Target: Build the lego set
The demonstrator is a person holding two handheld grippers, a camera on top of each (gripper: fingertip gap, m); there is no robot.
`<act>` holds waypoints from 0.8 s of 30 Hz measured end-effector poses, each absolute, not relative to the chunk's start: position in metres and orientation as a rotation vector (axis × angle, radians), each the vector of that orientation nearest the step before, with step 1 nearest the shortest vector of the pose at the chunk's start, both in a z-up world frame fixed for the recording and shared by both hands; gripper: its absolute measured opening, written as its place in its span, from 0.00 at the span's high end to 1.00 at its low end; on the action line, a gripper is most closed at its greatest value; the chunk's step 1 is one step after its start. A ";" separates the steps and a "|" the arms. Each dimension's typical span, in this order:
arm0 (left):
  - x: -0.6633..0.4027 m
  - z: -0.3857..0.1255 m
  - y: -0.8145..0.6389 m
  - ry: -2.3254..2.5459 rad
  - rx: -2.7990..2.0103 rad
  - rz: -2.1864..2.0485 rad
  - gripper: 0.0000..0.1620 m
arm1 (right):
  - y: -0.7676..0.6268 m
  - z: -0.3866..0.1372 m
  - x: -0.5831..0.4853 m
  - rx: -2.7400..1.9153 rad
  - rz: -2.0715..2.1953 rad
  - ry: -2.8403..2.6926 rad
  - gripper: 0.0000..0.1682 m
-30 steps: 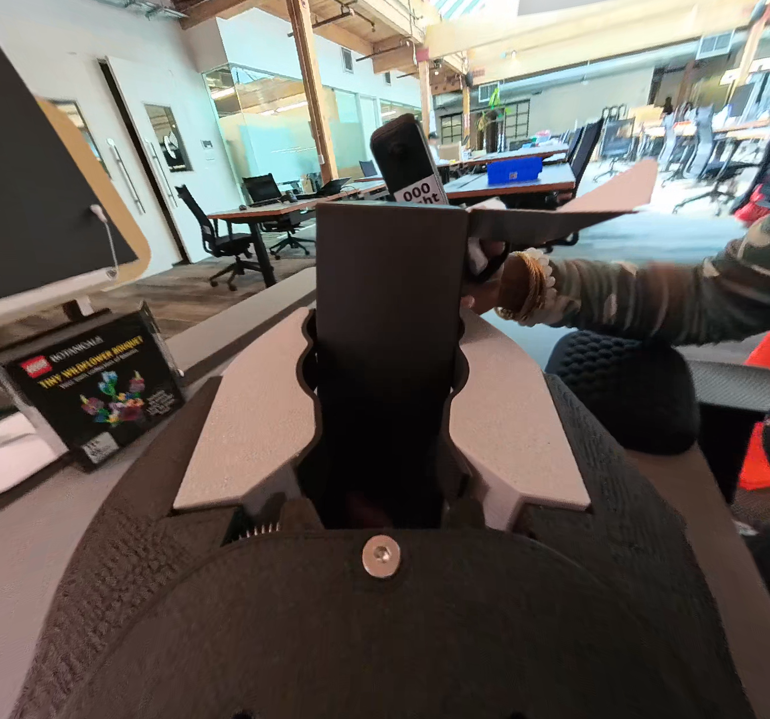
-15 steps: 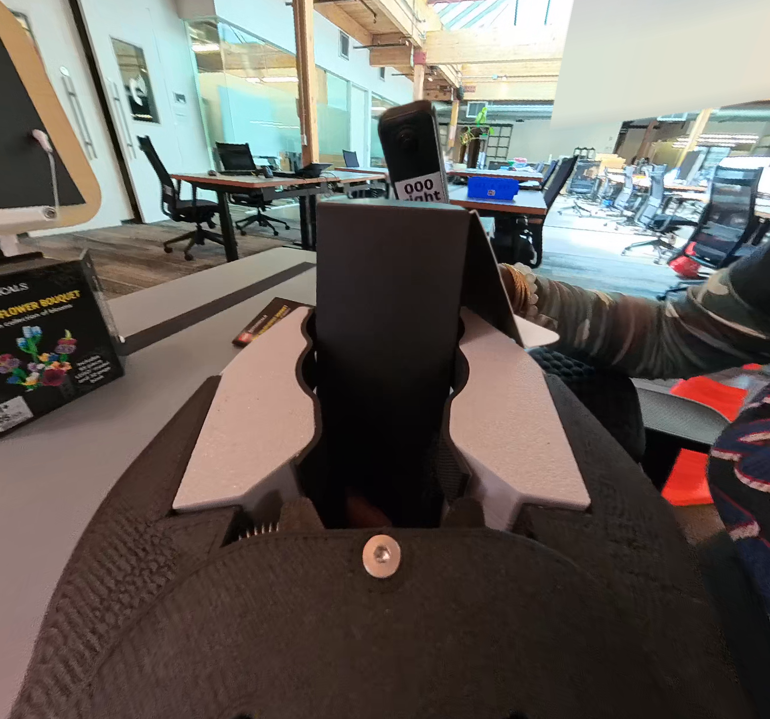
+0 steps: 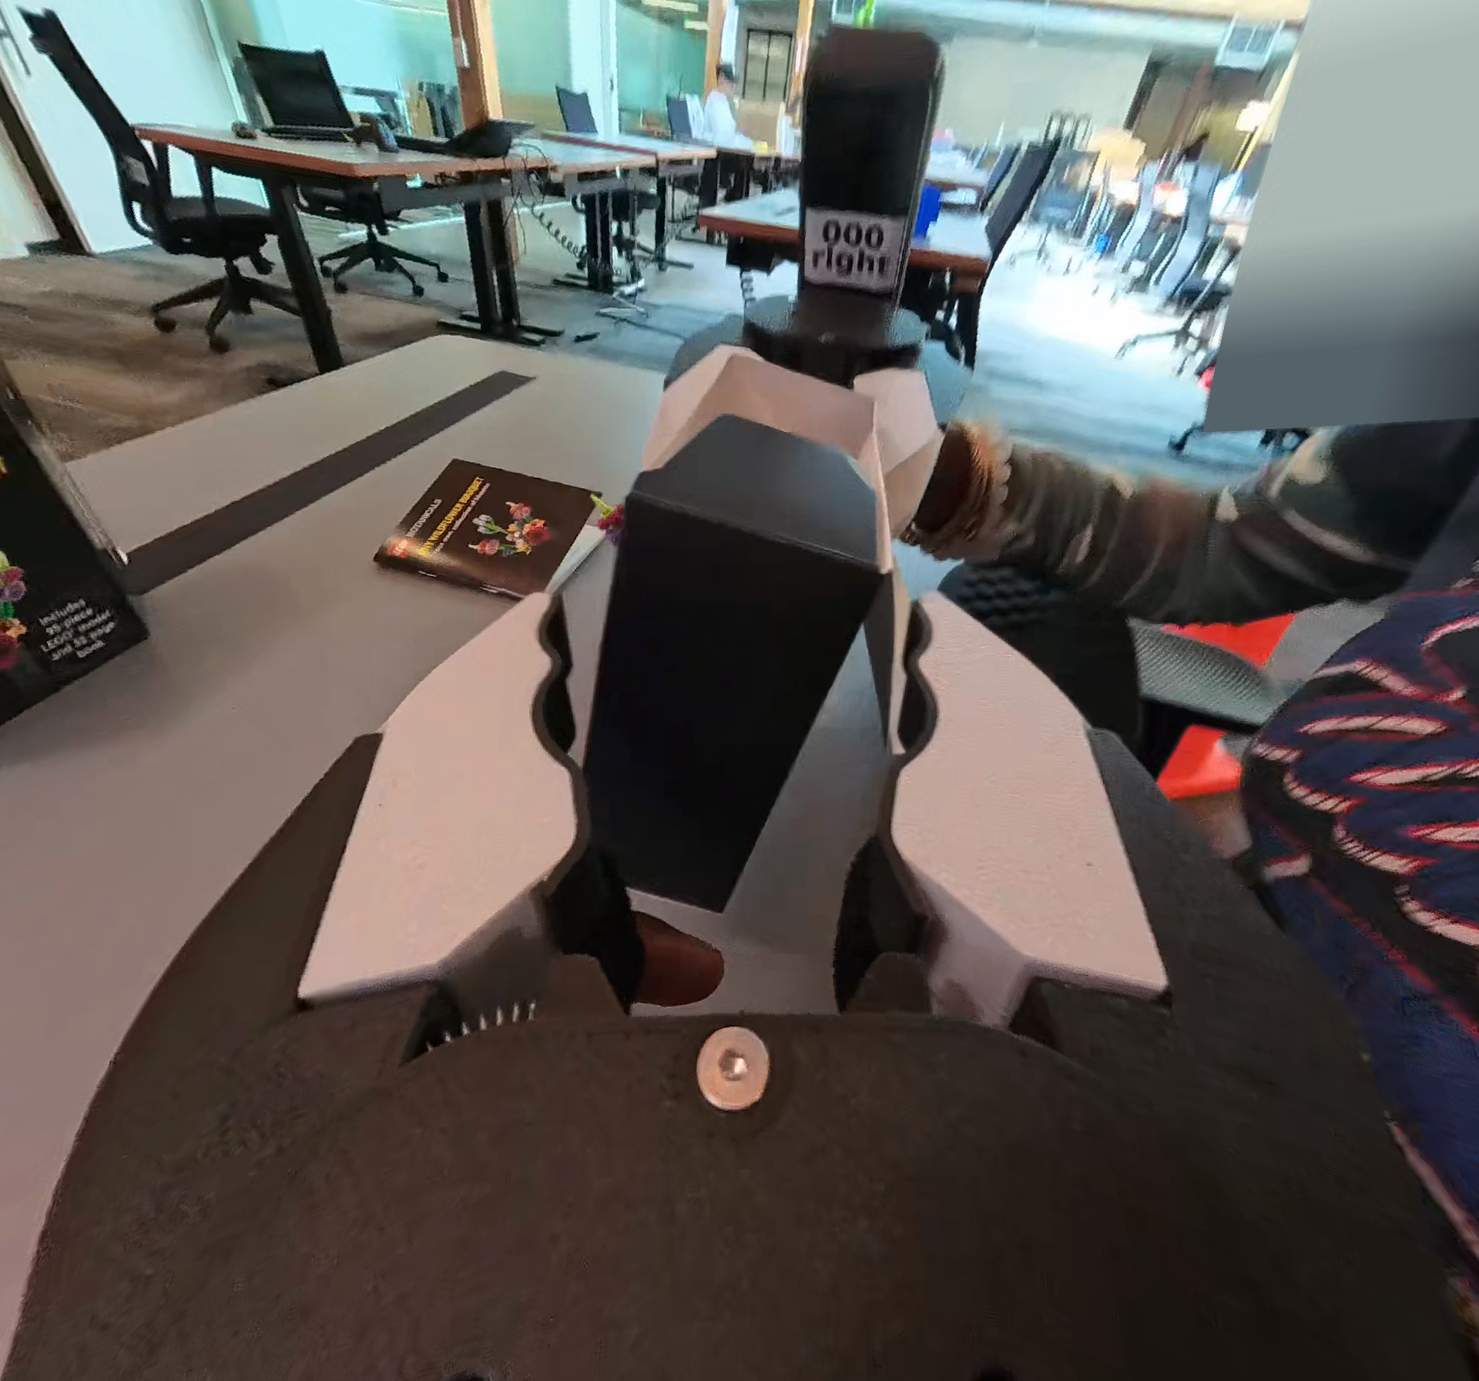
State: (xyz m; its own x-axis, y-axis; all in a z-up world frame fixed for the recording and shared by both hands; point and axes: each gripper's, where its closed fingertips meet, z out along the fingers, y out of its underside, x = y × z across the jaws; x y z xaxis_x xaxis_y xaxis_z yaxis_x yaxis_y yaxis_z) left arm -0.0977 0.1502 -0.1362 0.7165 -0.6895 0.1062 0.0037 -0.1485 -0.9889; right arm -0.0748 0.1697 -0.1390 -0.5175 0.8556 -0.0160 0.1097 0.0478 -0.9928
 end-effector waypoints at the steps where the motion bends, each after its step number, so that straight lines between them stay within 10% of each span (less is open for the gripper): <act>1: -0.093 -0.140 0.152 0.600 -1.624 -0.632 0.57 | 0.169 -0.140 -0.076 -0.982 1.509 -1.709 0.65; 12: -0.091 -0.144 0.153 0.627 -1.593 -0.580 0.65 | 0.169 -0.149 -0.074 -1.009 1.509 -1.711 0.66; 18: -0.091 -0.150 0.145 0.723 -1.594 -0.604 0.41 | 0.183 -0.141 -0.071 -1.111 1.663 -1.589 0.66; 24: -0.096 -0.176 0.158 0.709 -1.692 -0.458 0.45 | 0.199 -0.133 -0.066 -1.188 1.916 -1.407 0.65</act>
